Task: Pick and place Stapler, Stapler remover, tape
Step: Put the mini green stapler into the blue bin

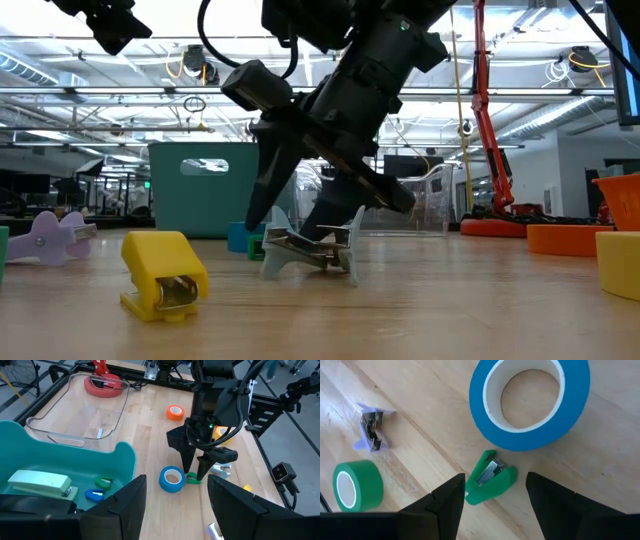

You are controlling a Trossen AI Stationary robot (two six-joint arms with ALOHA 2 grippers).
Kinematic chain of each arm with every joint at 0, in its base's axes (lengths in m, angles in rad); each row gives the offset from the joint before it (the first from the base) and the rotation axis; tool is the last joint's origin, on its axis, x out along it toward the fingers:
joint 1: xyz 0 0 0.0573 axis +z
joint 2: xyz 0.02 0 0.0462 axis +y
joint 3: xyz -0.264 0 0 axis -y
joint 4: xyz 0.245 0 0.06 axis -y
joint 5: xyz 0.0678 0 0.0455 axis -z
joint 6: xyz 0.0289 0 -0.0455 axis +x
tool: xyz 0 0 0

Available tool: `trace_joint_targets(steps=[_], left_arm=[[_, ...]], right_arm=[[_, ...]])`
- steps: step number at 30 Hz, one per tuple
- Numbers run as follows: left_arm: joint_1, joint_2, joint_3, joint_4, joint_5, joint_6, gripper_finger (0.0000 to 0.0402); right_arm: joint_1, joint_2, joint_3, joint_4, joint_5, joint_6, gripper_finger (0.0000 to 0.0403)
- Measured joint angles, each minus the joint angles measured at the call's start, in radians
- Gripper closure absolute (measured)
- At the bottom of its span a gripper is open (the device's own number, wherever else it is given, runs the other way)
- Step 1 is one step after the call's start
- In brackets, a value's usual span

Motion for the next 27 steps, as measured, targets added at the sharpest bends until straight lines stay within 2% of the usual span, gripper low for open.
trace_joint_targets(steps=[18,27], left_arm=[[0.000,0.000,0.000,0.000,0.000,-0.002,0.0188],[0.000,0.000,0.000,0.004,0.000,-0.002,0.0188]], right_arm=[[-0.007,0.000,0.000,-0.035,0.002,0.024,0.0194],[-0.009,-0.001,0.001,-0.107,0.006,0.037,0.0243]])
